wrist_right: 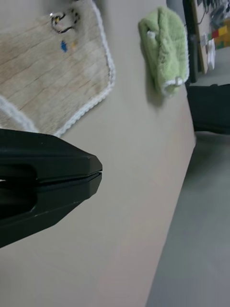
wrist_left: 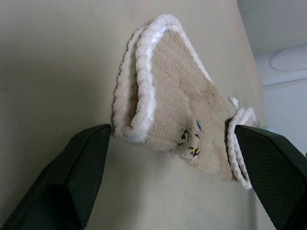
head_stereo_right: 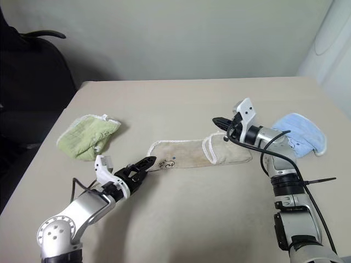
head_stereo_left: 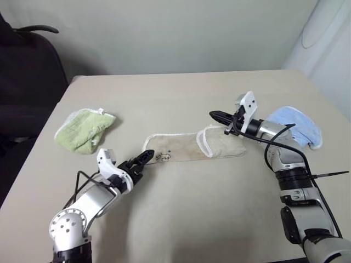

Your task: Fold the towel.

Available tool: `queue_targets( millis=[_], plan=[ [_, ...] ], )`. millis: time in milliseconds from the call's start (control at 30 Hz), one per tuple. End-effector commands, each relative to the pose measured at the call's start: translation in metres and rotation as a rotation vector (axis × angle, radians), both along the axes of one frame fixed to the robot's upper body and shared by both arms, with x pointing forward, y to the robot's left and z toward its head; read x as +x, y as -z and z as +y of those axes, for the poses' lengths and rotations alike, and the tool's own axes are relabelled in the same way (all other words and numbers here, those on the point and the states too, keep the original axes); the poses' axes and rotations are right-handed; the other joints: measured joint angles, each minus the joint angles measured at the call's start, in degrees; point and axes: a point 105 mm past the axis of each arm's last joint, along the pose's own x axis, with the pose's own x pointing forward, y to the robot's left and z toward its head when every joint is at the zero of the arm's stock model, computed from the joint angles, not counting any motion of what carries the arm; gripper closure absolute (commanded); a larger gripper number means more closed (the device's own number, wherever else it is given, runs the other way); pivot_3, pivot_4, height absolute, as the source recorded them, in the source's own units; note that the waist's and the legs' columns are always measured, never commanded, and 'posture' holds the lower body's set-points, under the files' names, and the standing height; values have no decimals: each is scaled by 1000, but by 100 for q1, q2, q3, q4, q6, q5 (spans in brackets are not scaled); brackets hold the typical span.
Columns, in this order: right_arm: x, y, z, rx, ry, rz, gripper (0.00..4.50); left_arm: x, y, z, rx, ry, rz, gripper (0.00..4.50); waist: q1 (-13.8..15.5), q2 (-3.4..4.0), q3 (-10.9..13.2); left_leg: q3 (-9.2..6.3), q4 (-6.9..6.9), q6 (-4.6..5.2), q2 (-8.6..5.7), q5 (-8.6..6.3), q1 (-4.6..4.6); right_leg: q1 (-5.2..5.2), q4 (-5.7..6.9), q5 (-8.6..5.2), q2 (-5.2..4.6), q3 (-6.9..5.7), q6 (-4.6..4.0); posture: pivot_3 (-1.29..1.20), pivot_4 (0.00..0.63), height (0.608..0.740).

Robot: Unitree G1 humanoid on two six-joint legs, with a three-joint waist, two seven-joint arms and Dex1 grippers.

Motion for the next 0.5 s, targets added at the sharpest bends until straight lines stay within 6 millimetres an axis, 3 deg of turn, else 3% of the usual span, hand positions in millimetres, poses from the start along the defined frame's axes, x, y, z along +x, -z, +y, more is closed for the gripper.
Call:
queue_targets(
  millis=[33, 200, 267, 500],
  plan=[
    [-3, -18, -3, 32, 10, -64, 4467, 8, 34, -13, 3, 23, 149, 0, 43, 11, -2, -6, -1, 4, -4, 1, 12, 16, -6, -4, 0, 0, -7, 0, 150, 740],
    [-6, -19, 0, 35, 9, -69, 4467, 29, 36, -15, 8, 28, 155, 0, 141, 27, -7, -36, -1, 10, -31, 16, 16, 37, -9, -27, -2, 5, -46, 0, 150, 740],
    [-7, -20, 0, 36, 10, -71, 4500, 35, 34, -18, 15, 41, 144, 363, 162, 28, -7, -41, -2, 8, -40, 23, 15, 41, -9, -27, -4, 6, -46, 0, 150, 740],
    [-9, -20, 0, 34, 14, -71, 4500, 39, 26, -20, 30, 63, 98, 2898, 162, 23, -4, -42, -15, -11, -55, 35, 8, 37, -14, -32, -7, 16, -11, 0, 150, 740]
  ],
)
